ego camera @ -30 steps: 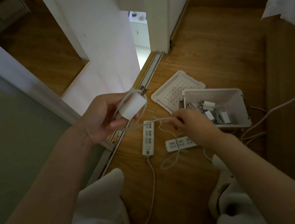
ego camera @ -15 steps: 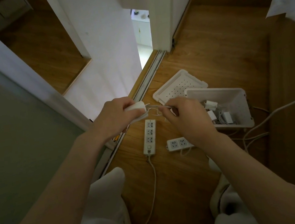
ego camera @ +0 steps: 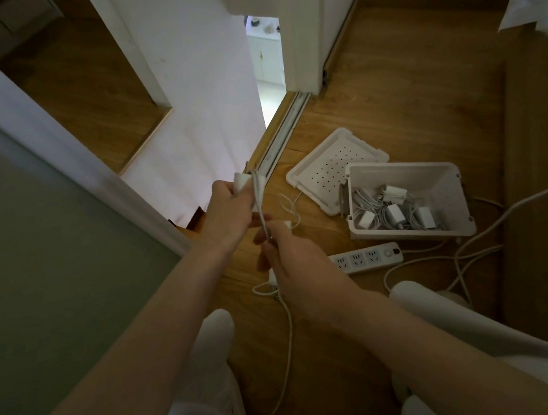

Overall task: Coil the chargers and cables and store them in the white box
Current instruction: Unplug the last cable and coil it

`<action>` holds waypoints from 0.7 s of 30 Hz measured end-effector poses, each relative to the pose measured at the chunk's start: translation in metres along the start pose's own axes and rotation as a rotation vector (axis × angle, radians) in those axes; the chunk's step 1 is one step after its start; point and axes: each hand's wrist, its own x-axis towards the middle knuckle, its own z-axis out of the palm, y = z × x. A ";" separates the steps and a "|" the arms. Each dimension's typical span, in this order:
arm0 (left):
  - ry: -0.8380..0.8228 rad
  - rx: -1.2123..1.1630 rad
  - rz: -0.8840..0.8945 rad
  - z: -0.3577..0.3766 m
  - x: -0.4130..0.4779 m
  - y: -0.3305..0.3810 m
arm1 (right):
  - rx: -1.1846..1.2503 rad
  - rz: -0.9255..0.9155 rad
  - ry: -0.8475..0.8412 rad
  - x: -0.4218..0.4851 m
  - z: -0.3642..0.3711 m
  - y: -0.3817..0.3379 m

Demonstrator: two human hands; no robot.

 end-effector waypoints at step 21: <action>-0.484 -0.669 -0.036 -0.027 -0.010 0.020 | -0.184 0.007 0.023 0.020 -0.038 0.037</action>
